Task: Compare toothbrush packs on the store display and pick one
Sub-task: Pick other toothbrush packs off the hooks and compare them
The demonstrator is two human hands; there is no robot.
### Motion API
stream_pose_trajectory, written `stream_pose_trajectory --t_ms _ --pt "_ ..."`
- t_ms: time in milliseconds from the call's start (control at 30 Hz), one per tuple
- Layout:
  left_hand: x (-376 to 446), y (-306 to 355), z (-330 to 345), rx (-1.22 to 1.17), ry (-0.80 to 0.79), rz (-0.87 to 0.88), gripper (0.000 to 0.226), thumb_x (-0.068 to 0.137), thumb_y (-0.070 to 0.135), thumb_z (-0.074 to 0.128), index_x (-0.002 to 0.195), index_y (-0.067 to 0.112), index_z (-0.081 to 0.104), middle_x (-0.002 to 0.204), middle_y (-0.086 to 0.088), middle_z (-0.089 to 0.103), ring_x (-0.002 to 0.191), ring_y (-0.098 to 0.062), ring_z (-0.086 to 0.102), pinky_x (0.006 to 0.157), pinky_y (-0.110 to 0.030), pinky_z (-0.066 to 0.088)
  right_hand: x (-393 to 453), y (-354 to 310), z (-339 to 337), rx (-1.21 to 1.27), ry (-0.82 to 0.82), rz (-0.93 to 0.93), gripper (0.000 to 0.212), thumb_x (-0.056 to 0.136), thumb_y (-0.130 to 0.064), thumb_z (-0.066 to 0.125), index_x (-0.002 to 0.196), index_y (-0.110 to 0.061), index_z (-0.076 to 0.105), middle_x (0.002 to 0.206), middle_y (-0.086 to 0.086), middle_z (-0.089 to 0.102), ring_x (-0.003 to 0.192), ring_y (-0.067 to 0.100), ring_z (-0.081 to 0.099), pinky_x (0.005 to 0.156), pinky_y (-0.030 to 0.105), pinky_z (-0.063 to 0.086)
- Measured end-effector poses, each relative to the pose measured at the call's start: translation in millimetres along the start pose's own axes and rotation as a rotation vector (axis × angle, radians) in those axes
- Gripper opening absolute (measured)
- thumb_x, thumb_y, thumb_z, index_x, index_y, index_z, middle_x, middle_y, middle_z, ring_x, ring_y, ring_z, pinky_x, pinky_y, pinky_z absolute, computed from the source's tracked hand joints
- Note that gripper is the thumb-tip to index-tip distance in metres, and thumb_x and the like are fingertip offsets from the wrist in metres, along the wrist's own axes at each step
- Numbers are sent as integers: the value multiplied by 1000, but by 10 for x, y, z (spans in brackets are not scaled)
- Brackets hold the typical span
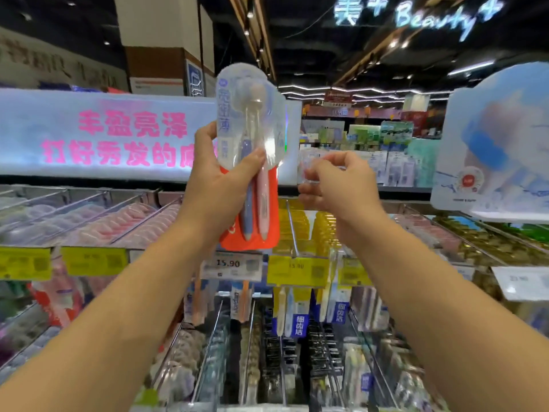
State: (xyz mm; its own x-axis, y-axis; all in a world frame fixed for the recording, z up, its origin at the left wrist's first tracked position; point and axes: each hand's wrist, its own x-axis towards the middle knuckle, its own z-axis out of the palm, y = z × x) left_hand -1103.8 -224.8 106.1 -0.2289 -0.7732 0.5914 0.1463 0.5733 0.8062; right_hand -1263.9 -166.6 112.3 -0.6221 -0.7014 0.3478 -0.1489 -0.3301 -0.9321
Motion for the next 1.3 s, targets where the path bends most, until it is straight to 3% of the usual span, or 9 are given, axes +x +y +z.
stream_pose_trajectory --t_ms 200,400,533,767,1067,1300 --pt "436 -138 30 -74 -29 -15 38 99 26 65 127 36 41 113 4 70 96 -12 72 88 -37 59 451 122 114 -339 -218 110 19 95 6 52 83 -8 58 74 13 55 54 23 55 51 30 55" --pt "622 -253 -26 -2 -51 -28 39 100 27 64 128 36 38 114 4 69 99 -13 70 86 -33 57 840 313 101 -1065 -411 45 10 98 -8 64 93 -13 72 84 12 73 74 28 76 66 37 63" --pt "673 -304 -78 -1 -87 -71 42 100 31 65 130 40 38 107 12 69 94 -5 70 85 -30 56 1016 410 66 -1301 -529 12 13 93 -11 69 90 -23 75 93 4 78 79 18 75 62 26 56" --pt "708 -380 -117 23 -101 -114 50 99 35 66 139 42 36 111 9 68 99 -13 70 89 -39 58 1180 546 45 -1412 -624 -30 12 90 -15 77 98 -24 77 86 -11 68 80 7 64 62 21 46" --pt "727 -414 -101 14 -108 -111 47 100 35 65 136 43 37 108 13 67 96 -10 70 83 -34 58 1258 603 80 -1454 -659 -9 11 89 -17 78 88 -27 74 83 -9 68 74 8 65 56 21 46" --pt "736 -384 -62 16 -127 -96 44 100 35 64 133 44 36 107 14 66 92 -6 70 76 -26 56 1265 568 60 -1352 -661 71 13 94 -15 74 84 -22 72 83 1 74 73 12 73 57 21 53"
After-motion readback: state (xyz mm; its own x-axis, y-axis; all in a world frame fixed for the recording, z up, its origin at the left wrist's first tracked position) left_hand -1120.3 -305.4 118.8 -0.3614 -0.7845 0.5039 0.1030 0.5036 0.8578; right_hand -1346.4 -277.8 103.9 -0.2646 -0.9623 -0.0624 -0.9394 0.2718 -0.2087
